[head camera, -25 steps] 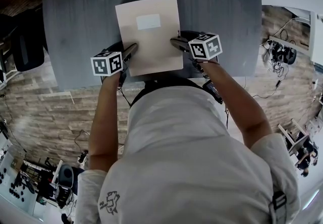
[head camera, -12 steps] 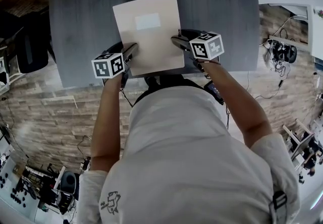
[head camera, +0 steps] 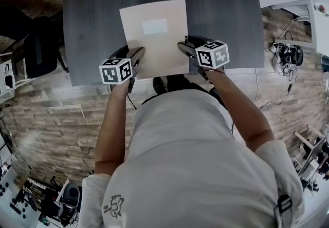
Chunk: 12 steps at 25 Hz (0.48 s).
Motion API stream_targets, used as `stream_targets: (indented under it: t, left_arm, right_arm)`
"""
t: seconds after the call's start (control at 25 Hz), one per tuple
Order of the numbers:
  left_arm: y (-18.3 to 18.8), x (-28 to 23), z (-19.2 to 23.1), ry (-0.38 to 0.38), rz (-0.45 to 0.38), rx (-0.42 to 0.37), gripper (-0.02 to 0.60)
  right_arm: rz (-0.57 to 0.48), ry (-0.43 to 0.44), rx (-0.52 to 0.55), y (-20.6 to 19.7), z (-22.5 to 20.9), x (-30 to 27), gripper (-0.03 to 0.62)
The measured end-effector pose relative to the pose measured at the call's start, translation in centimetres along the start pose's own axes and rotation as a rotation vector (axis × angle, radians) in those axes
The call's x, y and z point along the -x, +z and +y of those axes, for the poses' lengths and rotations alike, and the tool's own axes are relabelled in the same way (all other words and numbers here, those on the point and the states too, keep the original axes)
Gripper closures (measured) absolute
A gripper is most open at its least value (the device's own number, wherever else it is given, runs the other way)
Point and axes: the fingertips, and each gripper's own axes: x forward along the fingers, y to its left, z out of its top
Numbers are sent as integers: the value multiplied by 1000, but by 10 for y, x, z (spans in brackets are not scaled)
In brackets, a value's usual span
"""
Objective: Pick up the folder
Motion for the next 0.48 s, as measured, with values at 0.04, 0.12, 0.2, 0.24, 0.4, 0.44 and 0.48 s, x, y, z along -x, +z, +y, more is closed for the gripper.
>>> stream_targets:
  t: [0.04,0.12,0.2,0.24,0.4,0.44,0.48]
  left_arm:
    - [0,6,-2,2,-9,-11,296]
    - [-1,18,-5,5,-27,-31,296]
    - [-1,29,-7,4,-48,-42,296]
    - [-1,33,-8,2,-57,-45,296]
    - [-3,52,-11,3,-84,-75,296]
    - [-2,57,-12,6,-93,-87,296]
    - [-1,62,-14,9,-103,-97,296]
  right_arm:
    - [-11,-6,5,-1,5,3,372]
    - [-38,-16,13,-1,16,10,372]
    - [-75,-22,13,0,27,17,373]
    - [-93,-25,12,0,32,19,375]
    - [-128,-45,26,-1,50,27,375]
    - [-137,-49,31,-1,54,29,375]
    - [-147,-52,35,0,58,32,375]
